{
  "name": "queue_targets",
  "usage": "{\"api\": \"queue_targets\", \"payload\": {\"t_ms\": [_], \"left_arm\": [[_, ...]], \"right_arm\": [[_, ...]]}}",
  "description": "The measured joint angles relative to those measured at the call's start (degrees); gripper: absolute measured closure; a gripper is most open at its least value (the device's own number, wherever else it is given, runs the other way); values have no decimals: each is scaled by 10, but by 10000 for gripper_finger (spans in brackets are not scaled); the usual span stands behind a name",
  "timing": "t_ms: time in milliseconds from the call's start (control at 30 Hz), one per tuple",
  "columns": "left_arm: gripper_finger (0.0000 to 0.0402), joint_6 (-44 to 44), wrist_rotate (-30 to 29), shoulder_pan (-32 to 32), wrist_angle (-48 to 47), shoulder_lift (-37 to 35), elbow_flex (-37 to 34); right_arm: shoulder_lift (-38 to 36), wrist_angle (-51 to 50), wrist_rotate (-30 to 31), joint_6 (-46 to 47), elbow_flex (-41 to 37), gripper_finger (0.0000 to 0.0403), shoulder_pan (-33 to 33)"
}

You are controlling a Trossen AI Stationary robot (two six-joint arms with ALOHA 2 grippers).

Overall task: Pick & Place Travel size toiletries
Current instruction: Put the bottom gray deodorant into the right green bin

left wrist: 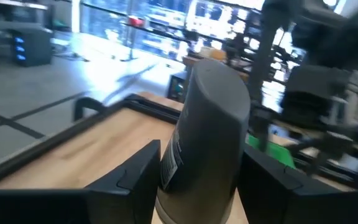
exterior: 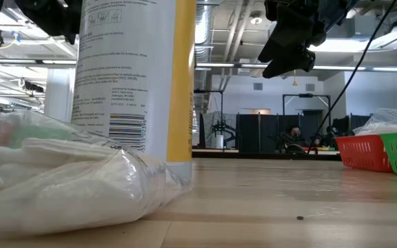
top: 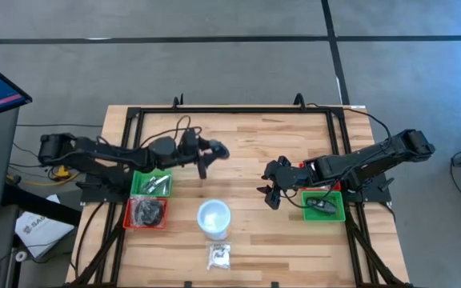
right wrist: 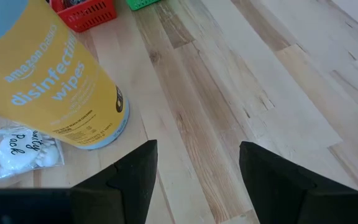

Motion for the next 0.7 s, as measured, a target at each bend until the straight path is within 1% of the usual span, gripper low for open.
{"api": "queue_targets", "payload": {"t_ms": [300,467,700], "left_arm": [[234,-1,0,-67,0,2,0],[230,-2,-1,-86,0,2,4],[233,24,-2,-99,3,2,33]], "right_arm": [[0,0,0,0,0,187,0],[0,0,0,0,0,187,0],[0,0,0,0,0,187,0]]}}
